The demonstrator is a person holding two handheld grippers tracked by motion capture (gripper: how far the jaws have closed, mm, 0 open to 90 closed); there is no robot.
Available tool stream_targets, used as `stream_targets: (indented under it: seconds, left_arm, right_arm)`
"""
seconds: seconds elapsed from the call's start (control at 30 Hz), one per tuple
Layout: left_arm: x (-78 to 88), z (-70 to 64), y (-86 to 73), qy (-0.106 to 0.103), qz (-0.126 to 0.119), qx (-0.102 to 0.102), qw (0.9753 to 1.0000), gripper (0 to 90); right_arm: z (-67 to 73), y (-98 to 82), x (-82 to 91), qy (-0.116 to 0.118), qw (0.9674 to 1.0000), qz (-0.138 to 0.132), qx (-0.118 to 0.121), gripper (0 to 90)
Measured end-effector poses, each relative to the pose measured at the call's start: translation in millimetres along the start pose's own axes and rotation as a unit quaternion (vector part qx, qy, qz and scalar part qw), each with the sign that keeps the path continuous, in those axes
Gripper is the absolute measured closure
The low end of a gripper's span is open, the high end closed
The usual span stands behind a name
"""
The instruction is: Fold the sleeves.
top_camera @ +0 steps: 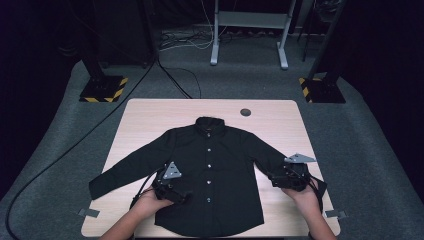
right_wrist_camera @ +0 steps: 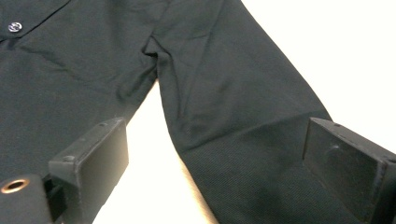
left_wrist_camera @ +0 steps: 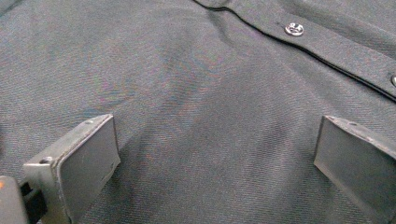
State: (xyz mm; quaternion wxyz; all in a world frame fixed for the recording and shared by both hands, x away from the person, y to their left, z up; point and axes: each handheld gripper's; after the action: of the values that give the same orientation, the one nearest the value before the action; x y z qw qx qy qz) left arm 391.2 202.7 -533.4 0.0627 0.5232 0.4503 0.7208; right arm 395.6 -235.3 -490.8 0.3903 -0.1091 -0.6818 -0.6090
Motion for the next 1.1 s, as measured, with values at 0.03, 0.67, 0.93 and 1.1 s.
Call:
stream_targets:
  seconds: [0.03, 0.67, 0.93, 1.1]
  left_arm:
    - [0.0, 0.0, 0.0, 0.000, 0.000, 0.000, 1.0000, 0.0]
    - [0.0, 0.0, 0.0, 0.000, 0.000, 0.000, 1.0000, 0.0]
    - [0.0, 0.0, 0.0, 0.000, 0.000, 0.000, 1.0000, 0.0]
    - [0.0, 0.0, 0.0, 0.000, 0.000, 0.000, 1.0000, 0.0]
  right_arm:
    - [-0.9, 0.0, 0.4, -0.001, 1.0000, 0.000, -0.001, 6.2]
    - [-19.6, -1.6, 2.7, -0.018, 0.9998, 0.006, -0.009, 6.1]
    - [-28.7, -4.1, 4.4, -0.028, 0.9995, 0.008, -0.014, 8.8]
    - [-35.0, -5.5, 5.9, -0.033, 0.9992, 0.008, -0.020, 11.7]
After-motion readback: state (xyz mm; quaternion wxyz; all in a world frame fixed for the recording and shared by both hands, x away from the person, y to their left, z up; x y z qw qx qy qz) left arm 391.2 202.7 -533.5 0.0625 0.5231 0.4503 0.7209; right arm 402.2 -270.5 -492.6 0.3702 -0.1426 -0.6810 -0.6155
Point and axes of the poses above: each handheld gripper's, and its own axes: x roughly backward along the jaws, y roughly out of its top, z roughly to its left, and after that the axes turned 3 degrees about -x, right-handed
